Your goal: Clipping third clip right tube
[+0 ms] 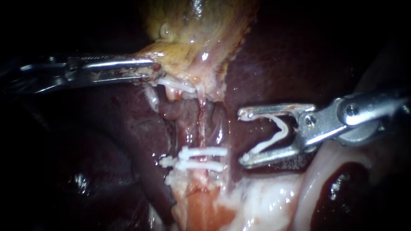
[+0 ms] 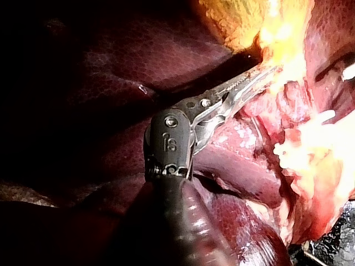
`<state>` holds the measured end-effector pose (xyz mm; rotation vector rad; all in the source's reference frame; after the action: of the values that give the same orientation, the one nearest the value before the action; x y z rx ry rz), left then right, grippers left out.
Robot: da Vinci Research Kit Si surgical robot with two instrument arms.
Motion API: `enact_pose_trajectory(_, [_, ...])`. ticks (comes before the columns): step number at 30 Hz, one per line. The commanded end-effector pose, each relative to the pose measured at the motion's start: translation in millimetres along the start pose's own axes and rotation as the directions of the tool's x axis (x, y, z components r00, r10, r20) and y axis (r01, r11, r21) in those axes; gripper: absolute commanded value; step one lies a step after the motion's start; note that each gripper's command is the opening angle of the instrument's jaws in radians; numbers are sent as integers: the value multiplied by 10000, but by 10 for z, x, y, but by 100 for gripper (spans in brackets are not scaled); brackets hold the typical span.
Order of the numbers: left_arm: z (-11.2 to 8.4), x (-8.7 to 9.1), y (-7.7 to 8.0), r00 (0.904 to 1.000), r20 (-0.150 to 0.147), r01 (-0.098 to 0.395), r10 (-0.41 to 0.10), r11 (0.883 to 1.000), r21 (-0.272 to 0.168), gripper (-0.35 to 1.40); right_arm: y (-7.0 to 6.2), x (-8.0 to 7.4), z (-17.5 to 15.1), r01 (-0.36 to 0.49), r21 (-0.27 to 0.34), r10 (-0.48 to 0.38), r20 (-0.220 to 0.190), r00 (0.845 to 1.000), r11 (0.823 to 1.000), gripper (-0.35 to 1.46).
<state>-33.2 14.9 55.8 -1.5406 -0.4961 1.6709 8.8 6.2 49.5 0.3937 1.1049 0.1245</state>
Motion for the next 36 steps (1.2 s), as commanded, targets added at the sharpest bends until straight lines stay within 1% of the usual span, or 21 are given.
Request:
enact_pose_trajectory(1, [-1, 1, 0, 10000, 7, -1, 1, 10000, -25, -35, 0, 0, 0, -2, -1, 2, -1, 10000, 10000, 50])
enact_pose_trajectory(4, [-12, 8, 0, 10000, 34, 42, -42, 9999, -99, -35, 0, 0, 0, -3, -1, 3, -2, 10000, 10000, 50])
enact_pose_trajectory(5, [-18, 12, 0, 10000, 57, 69, -68, 9998, -171, -35, 0, 0, 0, -3, -1, 3, -2, 10000, 10000, 50])
enact_pose_trajectory(8, [-44, 33, 0, 9998, 51, 189, -189, 9998, -56, -35, 0, 1, 0, -7, -4, 7, -1, 10000, 10000, 50])
enact_pose_trajectory(9, [-53, 43, 0, 9995, -44, 310, -310, 9995, -4, -35, 1, 1, 1, -9, 22, 9, -5, 10000, 10000, 50])
enact_pose_trajectory(11, [-65, 56, 0, 9995, -216, 220, -219, 9998, 15, -35, 1, 2, 3, -13, 44, 13, -8, 10000, 10000, 50])
enact_pose_trajectory(13, [-74, 67, 1, 9994, -303, 171, -170, 9998, 56, -35, 2, 3, 6, -21, 58, 21, -9, 10000, 10000, 50])
enact_pose_trajectory(14, [-77, 69, 2, 9993, -334, 189, -186, 9998, 72, -35, 2, 4, 8, -26, 81, 26, 18, 10000, 10000, 50])
enact_pose_trajectory(16, [-79, 71, 4, 9993, -333, 197, -194, 9998, 77, -35, 5, 6, 12, -164, 165, 165, -56, 9998, 9997, 50])
enact_pose_trajectory(18, [-78, 69, 6, 9993, -339, 186, -183, 9998, 93, -35, 8, 9, 20, -664, 196, 668, -185, 9976, 9976, 50])
enact_pose_trajectory(21, [-76, 67, 7, 9993, -346, 176, -172, 9998, 114, -35, 18, 13, 38, -1245, 127, 1250, -484, 9910, 9921, 50])
enact_pose_trajectory(25, [-75, 67, 8, 9992, -350, 175, -171, 9998, 124, -35, 35, 13, 62, -1957, 21, 1952, -884, 9768, 9807, 50])
enact_pose_trajectory(31, [-73, 67, 11, 9992, -357, 173, -168, 9997, 149, -35, 56, 9, 97, -2395, -105, 2375, -957, 9667, 9708, 50])
enact_pose_trajectory(36, [-70, 67, 12, 9992, -370, 171, -163, 9997, 196, -35, 73, 12, 122, -2789, -144, 2751, -1245, 9533, 9602, 50])
